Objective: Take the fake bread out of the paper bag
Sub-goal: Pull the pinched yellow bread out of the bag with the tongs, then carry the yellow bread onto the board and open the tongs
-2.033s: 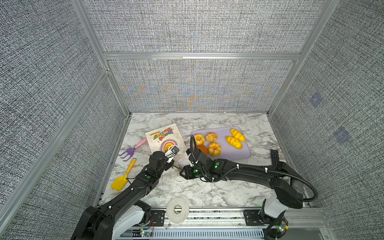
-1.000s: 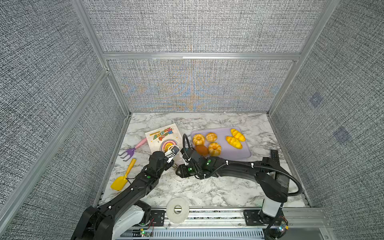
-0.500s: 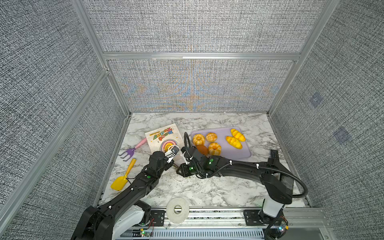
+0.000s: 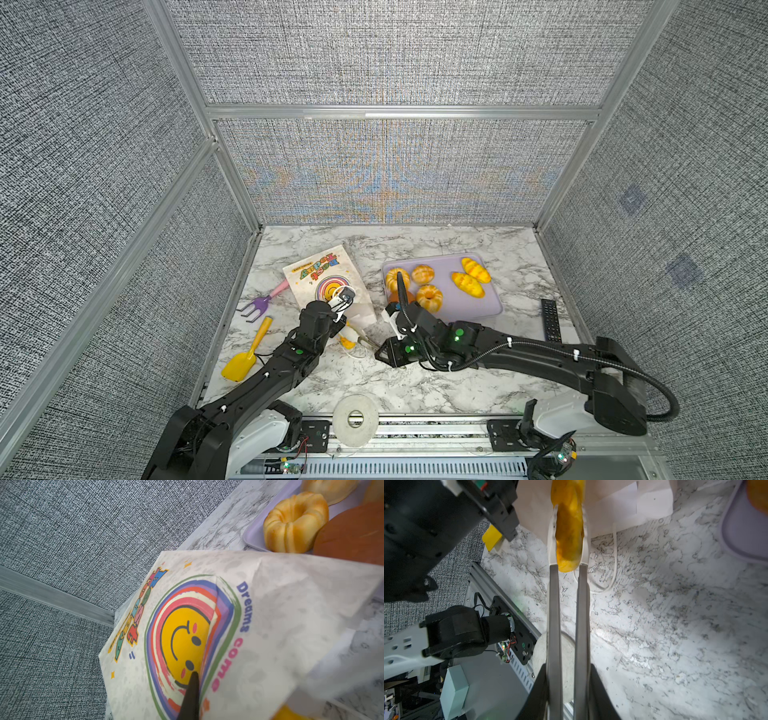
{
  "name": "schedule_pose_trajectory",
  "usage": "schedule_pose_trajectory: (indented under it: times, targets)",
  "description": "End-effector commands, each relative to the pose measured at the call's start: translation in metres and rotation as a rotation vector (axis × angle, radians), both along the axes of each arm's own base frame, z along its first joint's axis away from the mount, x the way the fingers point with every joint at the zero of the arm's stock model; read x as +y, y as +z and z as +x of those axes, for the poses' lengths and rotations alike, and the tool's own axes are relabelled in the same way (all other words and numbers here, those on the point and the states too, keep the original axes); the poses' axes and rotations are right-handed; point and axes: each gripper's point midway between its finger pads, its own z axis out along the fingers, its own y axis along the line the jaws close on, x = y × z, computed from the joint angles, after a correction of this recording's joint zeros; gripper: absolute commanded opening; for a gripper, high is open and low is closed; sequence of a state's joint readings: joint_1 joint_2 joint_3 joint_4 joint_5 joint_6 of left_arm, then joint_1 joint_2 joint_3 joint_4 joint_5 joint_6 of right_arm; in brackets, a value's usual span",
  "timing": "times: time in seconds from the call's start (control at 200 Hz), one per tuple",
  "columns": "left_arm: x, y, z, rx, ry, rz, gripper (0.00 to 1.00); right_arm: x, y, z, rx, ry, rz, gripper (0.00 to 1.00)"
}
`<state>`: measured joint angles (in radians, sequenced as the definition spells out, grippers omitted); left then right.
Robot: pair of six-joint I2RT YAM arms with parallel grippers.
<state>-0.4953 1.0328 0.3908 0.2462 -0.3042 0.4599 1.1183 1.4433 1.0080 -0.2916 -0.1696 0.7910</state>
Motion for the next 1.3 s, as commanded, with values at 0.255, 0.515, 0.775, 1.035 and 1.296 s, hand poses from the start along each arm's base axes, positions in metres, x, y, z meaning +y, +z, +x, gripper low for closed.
schedule_pose_trajectory:
  times: [0.255,0.515,0.775,1.035,1.296]
  targets:
    - [0.003,0.011,0.005,-0.037,0.038,-0.033,0.0,-0.061,0.018,-0.072,0.058,-0.022,-0.082,0.0]
    - [0.001,0.007,0.003,-0.023,0.017,-0.019,0.0,-0.134,0.017,-0.105,0.081,-0.102,-0.152,0.0]
    - [0.004,0.006,0.001,-0.025,0.013,0.013,0.0,-0.193,0.042,-0.107,0.07,-0.173,-0.08,0.0]
    - [0.008,0.007,0.001,-0.04,0.029,0.026,0.0,-0.219,0.094,-0.095,-0.015,-0.204,0.094,0.0]
    - [0.006,0.007,0.003,-0.04,0.024,0.027,0.0,-0.188,0.155,-0.049,-0.357,-0.246,0.114,0.0]
